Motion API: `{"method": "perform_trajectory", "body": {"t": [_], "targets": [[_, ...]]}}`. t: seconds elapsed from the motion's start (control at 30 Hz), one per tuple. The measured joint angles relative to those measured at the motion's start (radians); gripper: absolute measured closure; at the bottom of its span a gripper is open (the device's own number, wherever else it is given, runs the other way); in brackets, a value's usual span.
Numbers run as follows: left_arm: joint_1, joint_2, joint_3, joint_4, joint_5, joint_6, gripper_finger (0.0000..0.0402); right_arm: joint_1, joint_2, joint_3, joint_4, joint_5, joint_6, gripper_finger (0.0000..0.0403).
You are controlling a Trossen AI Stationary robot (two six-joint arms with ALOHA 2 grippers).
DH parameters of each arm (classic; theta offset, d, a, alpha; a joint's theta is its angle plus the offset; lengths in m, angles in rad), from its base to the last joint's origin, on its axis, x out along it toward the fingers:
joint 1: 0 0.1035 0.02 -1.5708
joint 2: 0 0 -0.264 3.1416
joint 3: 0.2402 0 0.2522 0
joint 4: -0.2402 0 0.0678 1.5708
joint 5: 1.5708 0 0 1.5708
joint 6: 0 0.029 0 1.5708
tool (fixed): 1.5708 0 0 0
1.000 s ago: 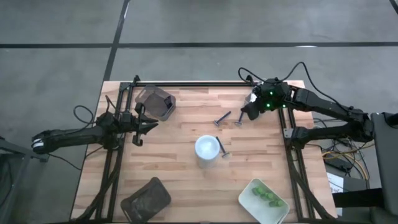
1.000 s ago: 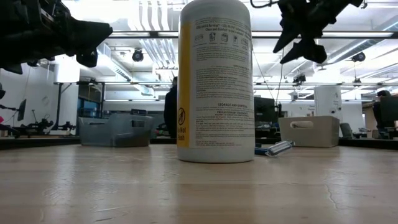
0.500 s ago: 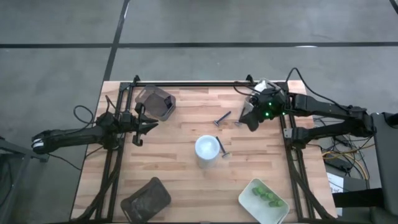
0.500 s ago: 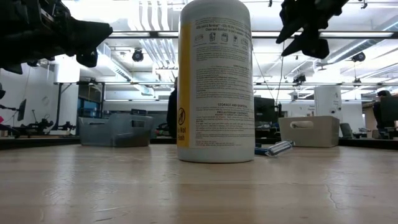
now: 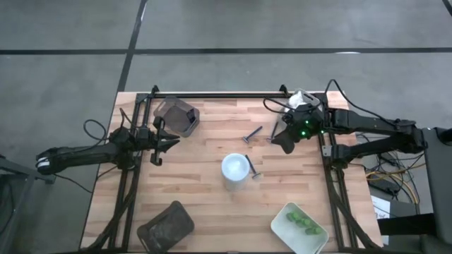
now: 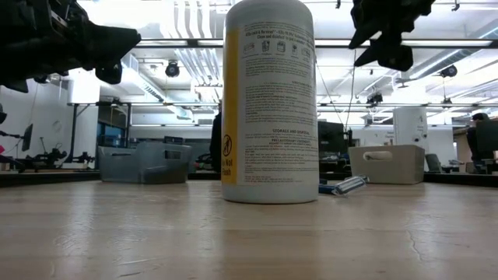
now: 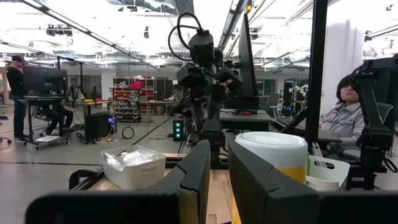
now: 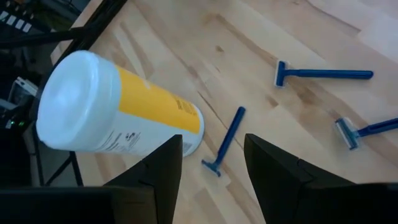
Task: Pick & Place Travel size toiletries
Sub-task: Move the white disinfectant wipes to the top middle of the table
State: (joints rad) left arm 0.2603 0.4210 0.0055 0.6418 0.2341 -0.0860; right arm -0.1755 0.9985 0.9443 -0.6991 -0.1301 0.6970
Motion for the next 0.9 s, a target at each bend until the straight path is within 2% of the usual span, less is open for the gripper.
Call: {"method": "perform_trajectory", "body": {"t": [0.3,0.47,0.9], "targets": [[0.000,0.000,0.000,0.000,0.000,0.000,0.0339,0.050,0.051,0.000,0.006,0.001,-0.001,0.0204],[0.000,0.000,0.000,0.000,0.000,0.000,0.0339,0.093,0.167,0.000,0.010,0.001,0.003,0.0200],[0.000,0.000,0.000,0.000,0.000,0.000,0.0339,0.117,0.492,0.036,0.065,0.001,0.029,0.0231]]}}
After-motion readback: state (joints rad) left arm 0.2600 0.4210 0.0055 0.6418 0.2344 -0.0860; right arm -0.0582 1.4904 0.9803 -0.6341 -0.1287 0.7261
